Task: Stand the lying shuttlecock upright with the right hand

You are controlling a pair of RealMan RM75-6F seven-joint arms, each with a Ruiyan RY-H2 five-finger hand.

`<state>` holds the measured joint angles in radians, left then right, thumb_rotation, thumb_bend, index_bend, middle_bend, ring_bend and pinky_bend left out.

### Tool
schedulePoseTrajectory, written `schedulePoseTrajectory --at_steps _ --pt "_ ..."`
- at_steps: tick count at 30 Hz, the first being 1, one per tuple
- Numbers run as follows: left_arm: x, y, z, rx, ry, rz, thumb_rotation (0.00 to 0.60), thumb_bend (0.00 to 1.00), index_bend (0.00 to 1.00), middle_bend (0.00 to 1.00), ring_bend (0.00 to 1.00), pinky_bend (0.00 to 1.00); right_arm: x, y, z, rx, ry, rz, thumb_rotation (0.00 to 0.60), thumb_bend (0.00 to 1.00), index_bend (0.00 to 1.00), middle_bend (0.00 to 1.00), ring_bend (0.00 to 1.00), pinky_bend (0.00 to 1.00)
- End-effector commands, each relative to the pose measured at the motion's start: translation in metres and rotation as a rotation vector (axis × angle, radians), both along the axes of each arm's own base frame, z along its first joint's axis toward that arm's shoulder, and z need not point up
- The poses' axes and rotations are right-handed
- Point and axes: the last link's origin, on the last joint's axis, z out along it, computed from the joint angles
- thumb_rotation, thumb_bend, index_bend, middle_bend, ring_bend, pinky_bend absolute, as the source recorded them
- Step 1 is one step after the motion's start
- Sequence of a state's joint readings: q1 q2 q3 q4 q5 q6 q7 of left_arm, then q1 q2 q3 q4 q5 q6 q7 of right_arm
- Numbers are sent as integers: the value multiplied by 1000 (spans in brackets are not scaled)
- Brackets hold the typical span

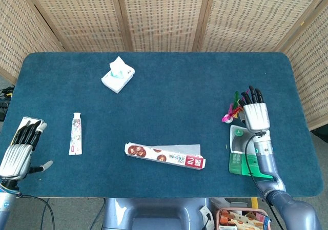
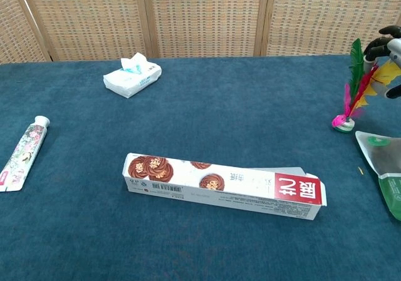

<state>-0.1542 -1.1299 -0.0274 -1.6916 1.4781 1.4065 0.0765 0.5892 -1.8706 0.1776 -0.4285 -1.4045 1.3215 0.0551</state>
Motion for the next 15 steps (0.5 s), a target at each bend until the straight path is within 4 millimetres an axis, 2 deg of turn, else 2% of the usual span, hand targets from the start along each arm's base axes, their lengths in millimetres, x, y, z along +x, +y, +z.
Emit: schedulePoseTrajectory --at_steps 1,6,15 --pt "1 0 1 2 -4 -2 600 103 0 0 0 0 0 4 0 -2 7 6 600 346 408 178 30 77" --pt "1 -1 3 6 -16 -5 600 103 0 0 0 0 -1 9 1 -14 2 6 600 325 300 86 0 28" --pt "2 -3 10 16 -35 -10 600 103 0 0 0 0 -2 32 21 -77 -38 37 600 319 222 26 0 0"
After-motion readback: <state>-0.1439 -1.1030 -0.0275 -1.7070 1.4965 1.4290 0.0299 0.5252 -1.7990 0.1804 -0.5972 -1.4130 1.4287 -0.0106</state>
